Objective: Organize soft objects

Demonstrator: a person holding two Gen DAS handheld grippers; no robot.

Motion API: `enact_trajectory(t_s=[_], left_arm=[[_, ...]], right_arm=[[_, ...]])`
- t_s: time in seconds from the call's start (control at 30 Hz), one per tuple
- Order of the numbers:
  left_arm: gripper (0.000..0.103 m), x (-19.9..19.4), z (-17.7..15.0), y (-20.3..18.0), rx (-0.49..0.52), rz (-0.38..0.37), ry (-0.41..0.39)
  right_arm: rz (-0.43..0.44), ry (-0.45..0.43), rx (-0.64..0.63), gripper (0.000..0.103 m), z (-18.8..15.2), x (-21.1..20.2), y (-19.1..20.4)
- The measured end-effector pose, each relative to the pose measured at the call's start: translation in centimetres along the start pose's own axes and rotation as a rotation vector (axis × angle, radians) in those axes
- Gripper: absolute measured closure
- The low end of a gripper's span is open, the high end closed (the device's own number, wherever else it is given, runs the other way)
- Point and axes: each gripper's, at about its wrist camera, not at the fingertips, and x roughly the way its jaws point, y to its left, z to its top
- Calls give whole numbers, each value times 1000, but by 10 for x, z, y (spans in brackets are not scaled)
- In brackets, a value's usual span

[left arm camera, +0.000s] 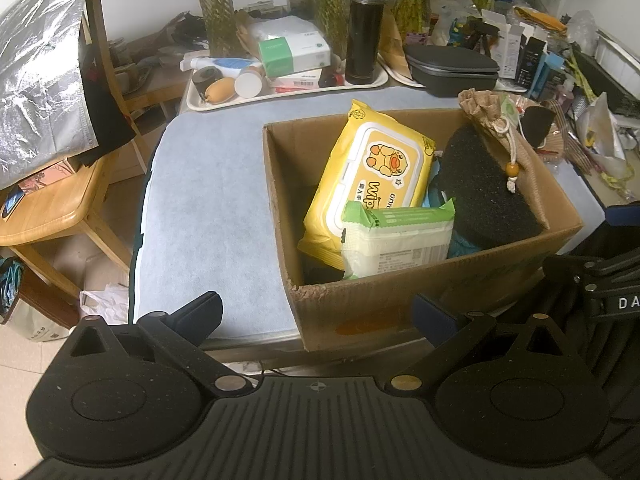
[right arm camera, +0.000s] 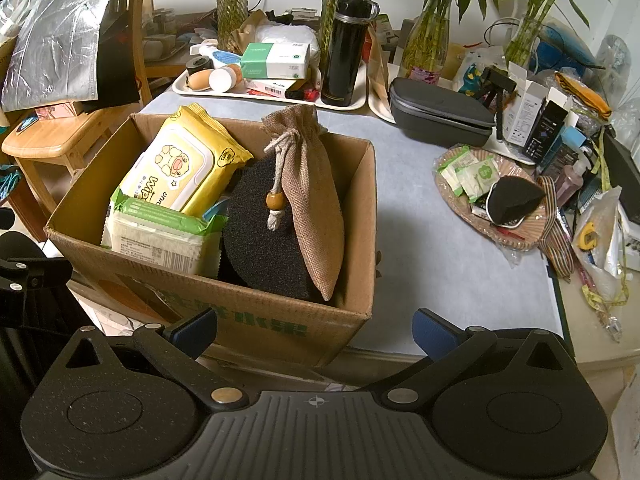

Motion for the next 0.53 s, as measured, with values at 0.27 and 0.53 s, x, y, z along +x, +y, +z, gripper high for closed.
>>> enact_trajectory(t_s=[0.27, 0.53], left_arm=[[0, 0, 0, 0, 2, -1, 2], [0, -1, -3, 1, -9, 16, -9]], right_arm=[[-1, 0, -2, 0, 0, 0, 1], [-1, 1, 1, 0, 0, 0, 0]])
